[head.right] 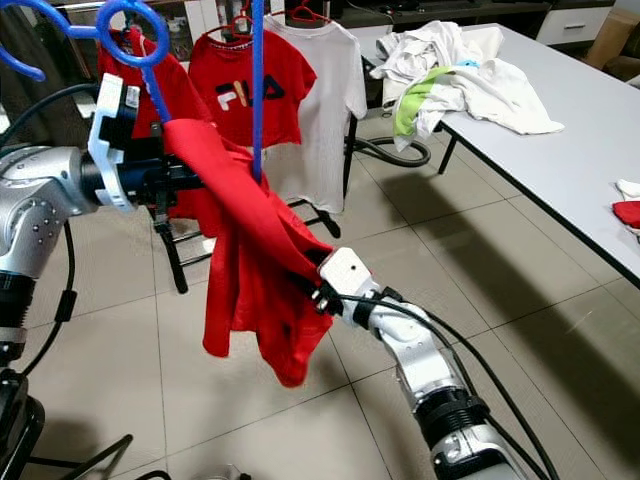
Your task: Hang hanger
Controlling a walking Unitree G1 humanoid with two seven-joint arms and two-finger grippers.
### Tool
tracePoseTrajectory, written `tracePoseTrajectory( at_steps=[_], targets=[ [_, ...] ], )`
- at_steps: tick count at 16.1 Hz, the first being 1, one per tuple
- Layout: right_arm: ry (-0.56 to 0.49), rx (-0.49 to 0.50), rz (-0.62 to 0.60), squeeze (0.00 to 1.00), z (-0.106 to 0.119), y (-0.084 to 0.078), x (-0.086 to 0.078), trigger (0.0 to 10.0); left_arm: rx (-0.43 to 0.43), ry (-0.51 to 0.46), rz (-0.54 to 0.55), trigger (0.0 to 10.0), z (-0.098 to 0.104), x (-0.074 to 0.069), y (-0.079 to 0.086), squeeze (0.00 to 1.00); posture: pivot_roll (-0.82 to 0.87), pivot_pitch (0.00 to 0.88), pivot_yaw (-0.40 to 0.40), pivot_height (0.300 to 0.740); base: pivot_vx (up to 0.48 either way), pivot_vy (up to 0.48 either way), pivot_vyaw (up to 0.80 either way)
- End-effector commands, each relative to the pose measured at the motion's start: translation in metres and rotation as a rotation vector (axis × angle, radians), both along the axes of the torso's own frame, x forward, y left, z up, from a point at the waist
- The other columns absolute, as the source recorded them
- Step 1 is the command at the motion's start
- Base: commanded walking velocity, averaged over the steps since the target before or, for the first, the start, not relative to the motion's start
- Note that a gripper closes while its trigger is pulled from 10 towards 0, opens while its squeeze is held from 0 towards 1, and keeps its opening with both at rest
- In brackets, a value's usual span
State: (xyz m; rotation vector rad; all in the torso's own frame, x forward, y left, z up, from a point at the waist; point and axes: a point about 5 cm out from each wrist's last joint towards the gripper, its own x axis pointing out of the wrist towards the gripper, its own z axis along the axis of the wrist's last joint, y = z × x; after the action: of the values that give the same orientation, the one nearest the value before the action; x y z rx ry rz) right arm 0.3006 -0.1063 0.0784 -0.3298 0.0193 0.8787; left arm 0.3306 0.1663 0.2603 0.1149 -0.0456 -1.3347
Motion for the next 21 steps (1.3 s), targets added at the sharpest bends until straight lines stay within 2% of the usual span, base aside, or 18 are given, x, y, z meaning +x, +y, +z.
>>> tracePoseTrajectory(
  at_steps=[1, 3, 8, 9, 10, 11, 12, 15, 16, 19, 20, 21],
  targets=[
    [-0.013, -0.045, 0.078, 0.00, -0.001, -0.005, -0.006, 2.5, 0.002, -0.035, -0.032, 0.0, 0.013, -0.003, 0.003, 0.00, 0.06, 0.000, 0.043, 0.740, 0.000, 0.000, 0.00],
    [-0.024, -0.089, 0.125, 0.00, -0.003, -0.007, -0.008, 2.9, 0.002, -0.031, -0.042, 0.0, 0.014, -0.003, 0.004, 0.00, 0.06, 0.000, 0.043, 0.740, 0.000, 0.000, 0.00],
    [-0.036, -0.172, 0.230, 0.00, -0.005, -0.011, -0.011, 2.7, 0.020, -0.022, -0.049, 0.0, 0.014, -0.001, 0.008, 0.00, 0.06, 0.000, 0.038, 0.740, 0.000, 0.000, 0.00],
    [-0.043, -0.217, 0.252, 0.00, -0.007, -0.014, -0.011, 2.2, 0.023, -0.016, -0.054, 0.0, 0.013, -0.002, 0.009, 0.00, 0.06, 0.000, 0.037, 0.740, 0.000, 0.000, 0.00],
    [-0.044, -0.225, 0.254, 0.00, -0.008, -0.015, -0.011, 2.2, 0.025, -0.014, -0.055, 0.0, 0.013, -0.002, 0.010, 0.00, 0.06, 0.000, 0.037, 0.740, 0.000, 0.000, 0.00],
    [-0.043, -0.229, 0.256, 0.00, -0.008, -0.017, -0.011, 1.7, 0.028, -0.011, -0.057, 0.0, 0.013, -0.002, 0.010, 0.00, 0.06, 0.000, 0.037, 0.740, 0.000, 0.000, 0.00],
    [-0.042, -0.231, 0.257, 0.00, -0.008, -0.018, -0.010, 0.2, 0.034, -0.007, -0.058, 0.0, 0.012, -0.002, 0.011, 0.00, 0.06, 0.000, 0.037, 0.740, 0.000, 0.000, 0.00],
    [-0.032, -0.243, 0.262, 0.00, -0.007, -0.023, -0.009, 0.0, 0.053, 0.004, -0.041, 0.0, 0.006, -0.002, 0.014, 0.00, 0.06, 0.000, 0.033, 0.740, 0.000, 0.000, 0.00],
    [-0.028, -0.258, 0.247, 0.00, -0.008, -0.028, -0.009, 0.0, 0.096, 0.010, -0.004, 0.0, -0.003, -0.001, 0.018, 0.00, 0.06, 0.000, 0.028, 0.740, 0.000, 0.000, 0.00],
    [0.004, -0.293, 0.221, 0.00, -0.012, -0.045, -0.012, 0.0, 0.308, 0.016, 0.105, 0.0, -0.037, 0.001, 0.030, 0.00, 0.05, 0.000, 0.024, 0.740, 0.000, 0.000, 0.00],
    [0.012, -0.316, 0.220, 0.00, -0.013, -0.053, -0.015, 0.0, 0.389, 0.022, 0.136, 0.0, -0.050, 0.000, 0.036, 0.00, 0.04, 0.000, 0.022, 0.740, 0.000, 0.000, 0.00],
    [0.020, -0.364, 0.216, 0.00, -0.017, -0.064, -0.018, 0.0, 0.430, 0.052, 0.154, 0.0, -0.062, -0.003, 0.040, 0.00, 0.04, 0.000, 0.021, 0.740, 0.000, 0.000, 0.00]
  ],
)
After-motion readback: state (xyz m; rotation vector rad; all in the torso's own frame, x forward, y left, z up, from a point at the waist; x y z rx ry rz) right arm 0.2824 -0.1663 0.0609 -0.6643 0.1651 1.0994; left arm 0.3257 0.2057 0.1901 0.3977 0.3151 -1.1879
